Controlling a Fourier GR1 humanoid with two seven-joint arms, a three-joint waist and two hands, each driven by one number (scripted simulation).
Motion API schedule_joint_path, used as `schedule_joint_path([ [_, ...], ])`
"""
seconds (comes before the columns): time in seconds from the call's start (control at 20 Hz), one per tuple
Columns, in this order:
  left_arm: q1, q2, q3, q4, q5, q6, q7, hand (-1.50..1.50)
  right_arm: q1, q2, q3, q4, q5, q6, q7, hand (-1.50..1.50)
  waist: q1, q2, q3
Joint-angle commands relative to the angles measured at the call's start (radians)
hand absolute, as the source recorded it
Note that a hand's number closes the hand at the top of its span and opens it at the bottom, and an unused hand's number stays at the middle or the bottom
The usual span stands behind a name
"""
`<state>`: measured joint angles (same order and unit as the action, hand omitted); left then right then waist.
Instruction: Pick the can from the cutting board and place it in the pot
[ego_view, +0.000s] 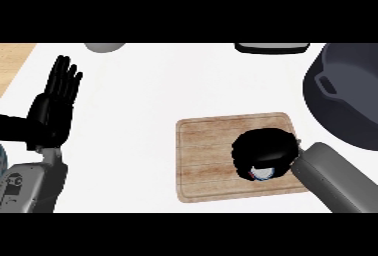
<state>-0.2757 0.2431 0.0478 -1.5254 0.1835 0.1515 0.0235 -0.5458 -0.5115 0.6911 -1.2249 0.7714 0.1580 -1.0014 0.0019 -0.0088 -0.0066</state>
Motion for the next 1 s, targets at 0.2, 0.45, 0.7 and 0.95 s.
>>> schedule_joint_path([
  [0.2, -0.009, -0.007, 0.016, -0.016, -0.006, 0.007, 0.05, 0.0, 0.071, -0.046, -0.173, -0.167, -0.07, 0.05, 0.007, 1.5, -0.007, 0.006, 0.007],
  [0.45, -0.012, 0.002, 0.017, -0.012, 0.001, -0.012, 0.011, 0.0, -0.03, 0.03, -0.419, 0.16, -0.091, -0.069, 0.514, 1.5, -0.003, 0.03, 0.003],
  [0.7, -0.003, 0.007, 0.019, -0.012, -0.006, -0.009, 0.004, 0.0, -0.078, 0.013, -0.582, 0.254, -0.074, -0.194, 0.825, 1.5, -0.007, 0.033, -0.003],
  [0.95, -0.006, 0.004, 0.006, -0.015, -0.007, -0.017, 0.011, 0.0, -0.177, -0.011, -0.7, 0.321, 0.012, -0.357, 1.183, 1.5, 0.029, 0.025, -0.007],
])
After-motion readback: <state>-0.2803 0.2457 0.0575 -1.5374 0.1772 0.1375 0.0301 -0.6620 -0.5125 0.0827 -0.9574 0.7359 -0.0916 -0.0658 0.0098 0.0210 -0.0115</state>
